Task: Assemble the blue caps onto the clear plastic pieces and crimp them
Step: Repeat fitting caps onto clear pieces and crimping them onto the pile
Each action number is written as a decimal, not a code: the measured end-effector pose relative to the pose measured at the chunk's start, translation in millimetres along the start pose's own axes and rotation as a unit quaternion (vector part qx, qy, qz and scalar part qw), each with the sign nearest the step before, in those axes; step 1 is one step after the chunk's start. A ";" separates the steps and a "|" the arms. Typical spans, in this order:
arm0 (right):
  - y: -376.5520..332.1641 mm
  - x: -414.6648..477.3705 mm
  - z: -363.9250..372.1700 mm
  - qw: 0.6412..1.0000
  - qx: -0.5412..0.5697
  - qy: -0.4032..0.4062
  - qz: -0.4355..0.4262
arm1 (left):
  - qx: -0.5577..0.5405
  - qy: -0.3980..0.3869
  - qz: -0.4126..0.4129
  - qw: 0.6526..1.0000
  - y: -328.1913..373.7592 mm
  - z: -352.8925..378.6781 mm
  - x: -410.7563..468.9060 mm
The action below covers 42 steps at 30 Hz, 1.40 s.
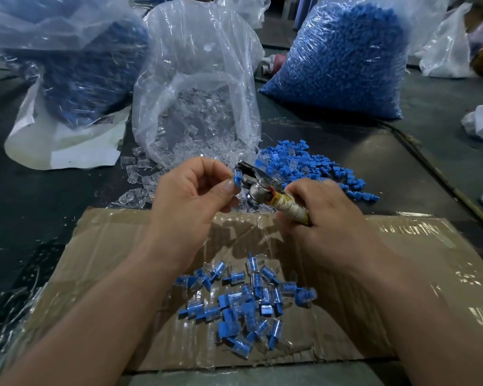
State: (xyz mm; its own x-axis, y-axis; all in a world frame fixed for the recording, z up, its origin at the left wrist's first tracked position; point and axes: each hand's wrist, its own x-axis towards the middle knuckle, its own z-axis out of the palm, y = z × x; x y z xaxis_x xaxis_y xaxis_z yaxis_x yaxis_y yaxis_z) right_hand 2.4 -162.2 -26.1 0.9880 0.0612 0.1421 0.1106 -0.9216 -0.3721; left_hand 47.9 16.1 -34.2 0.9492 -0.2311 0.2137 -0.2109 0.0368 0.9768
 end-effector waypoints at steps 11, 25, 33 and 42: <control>-3.3 1.3 0.4 0.999 0.025 -0.019 0.017 | 0.060 0.038 0.036 0.997 1.4 5.3 -3.7; 1.9 3.3 7.8 1.000 -0.012 -0.012 0.001 | 0.094 0.056 0.019 0.994 1.3 7.3 -3.4; 12.2 5.6 0.1 0.993 -0.063 -0.101 0.023 | -0.036 0.008 -0.059 0.998 10.5 -3.1 -1.6; 17.3 5.9 -5.1 0.986 -0.031 -0.157 0.043 | 0.063 -0.251 -0.114 0.959 15.9 1.3 -8.6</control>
State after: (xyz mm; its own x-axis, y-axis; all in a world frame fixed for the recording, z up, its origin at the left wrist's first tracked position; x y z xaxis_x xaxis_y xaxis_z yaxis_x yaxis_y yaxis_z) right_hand 9.6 -179.8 -27.1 0.9792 0.0889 -0.1822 0.0280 -0.9493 -0.3130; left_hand 36.1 17.4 -20.5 0.7492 -0.6587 -0.0695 -0.0680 -0.1808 0.9812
